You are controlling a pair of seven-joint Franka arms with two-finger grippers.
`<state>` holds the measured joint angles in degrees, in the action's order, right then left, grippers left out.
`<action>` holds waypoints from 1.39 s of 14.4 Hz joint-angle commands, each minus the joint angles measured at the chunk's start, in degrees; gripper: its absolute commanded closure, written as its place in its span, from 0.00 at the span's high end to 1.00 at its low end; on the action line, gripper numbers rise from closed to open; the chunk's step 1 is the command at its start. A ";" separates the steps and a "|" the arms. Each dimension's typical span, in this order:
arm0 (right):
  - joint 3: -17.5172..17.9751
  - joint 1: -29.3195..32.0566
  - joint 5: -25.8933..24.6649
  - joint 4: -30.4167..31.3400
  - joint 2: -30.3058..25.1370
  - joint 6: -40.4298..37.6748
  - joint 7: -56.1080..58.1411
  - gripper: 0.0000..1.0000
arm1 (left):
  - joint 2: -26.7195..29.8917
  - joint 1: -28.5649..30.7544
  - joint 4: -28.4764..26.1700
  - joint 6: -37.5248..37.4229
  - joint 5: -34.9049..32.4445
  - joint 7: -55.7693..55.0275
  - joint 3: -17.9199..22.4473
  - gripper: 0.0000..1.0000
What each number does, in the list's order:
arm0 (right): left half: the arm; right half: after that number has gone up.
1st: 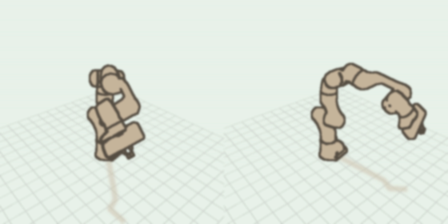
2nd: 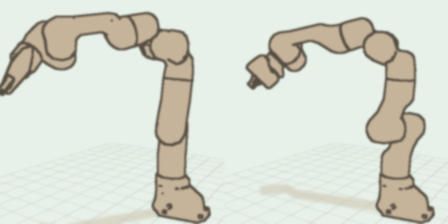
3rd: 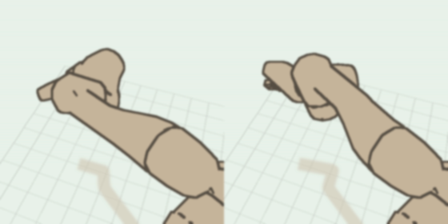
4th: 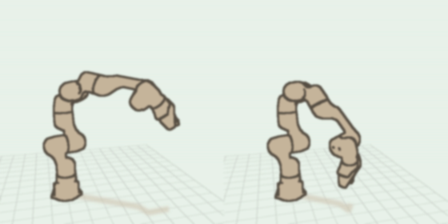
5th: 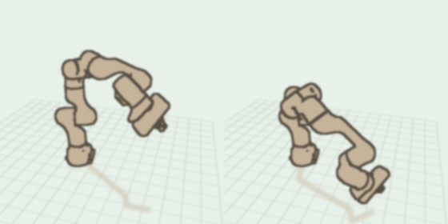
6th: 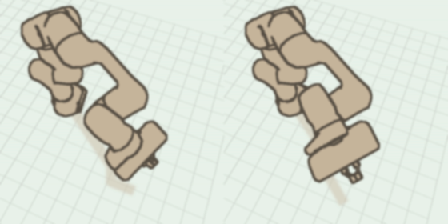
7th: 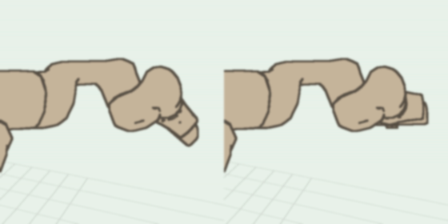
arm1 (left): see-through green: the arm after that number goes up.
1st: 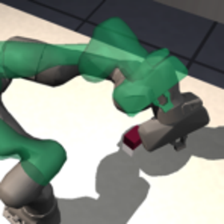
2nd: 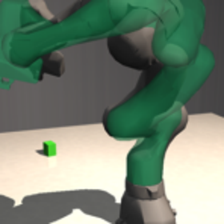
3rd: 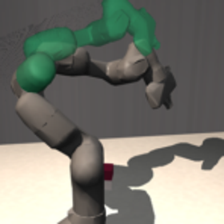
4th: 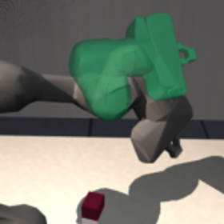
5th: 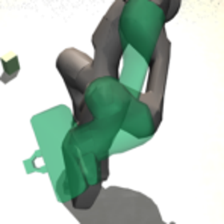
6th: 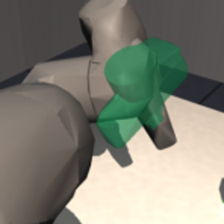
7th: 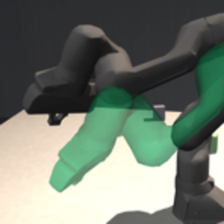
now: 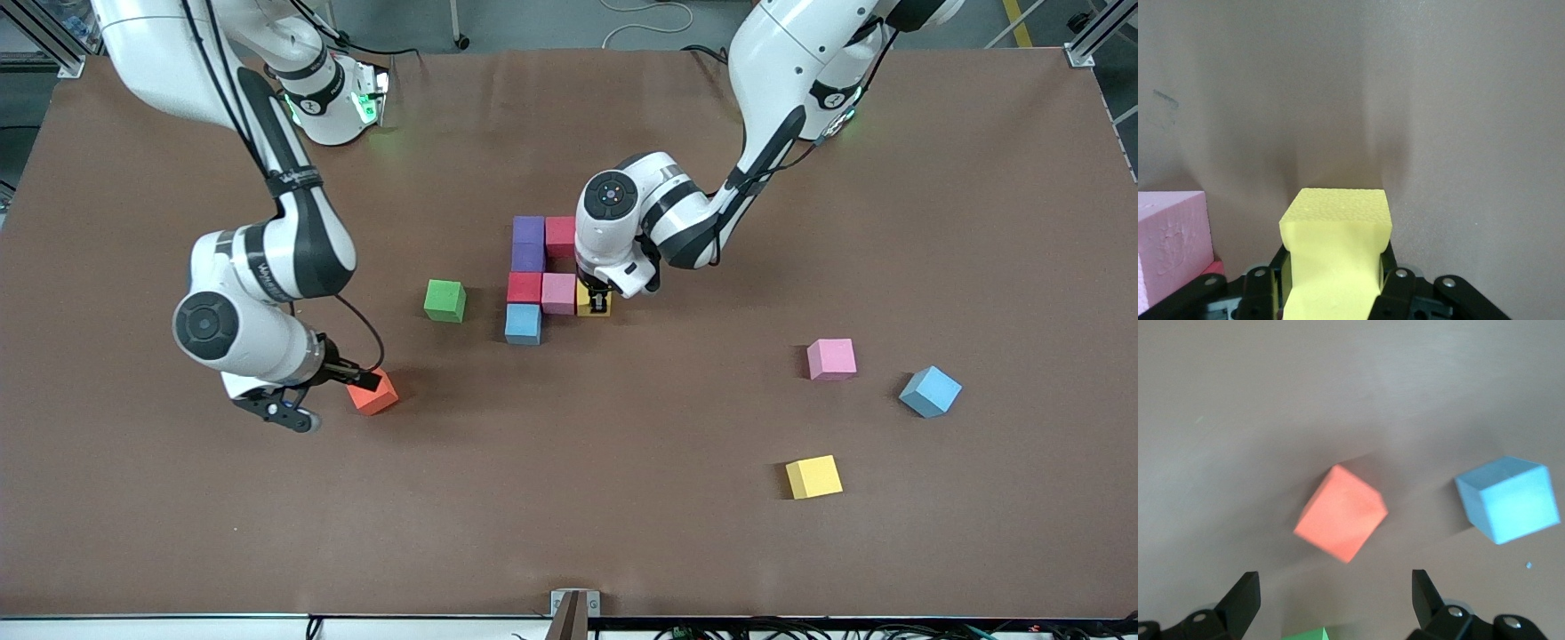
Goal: Arrange 11 blocks into digit 3
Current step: 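Move the right gripper to the orange cube and grasp it, then release the yellow cube beside pink while the right gripper lifts orange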
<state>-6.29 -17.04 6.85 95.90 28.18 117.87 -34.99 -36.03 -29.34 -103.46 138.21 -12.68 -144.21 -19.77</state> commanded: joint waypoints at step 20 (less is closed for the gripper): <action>1.11 -0.72 0.09 2.80 7.51 11.95 -31.54 0.88 | 2.01 -0.90 2.83 -8.04 -2.00 0.42 -0.18 1.00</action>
<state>-5.18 -17.53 7.01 97.31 36.54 129.41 -66.39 -36.54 -30.05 -100.80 132.72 -13.61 -144.10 -19.90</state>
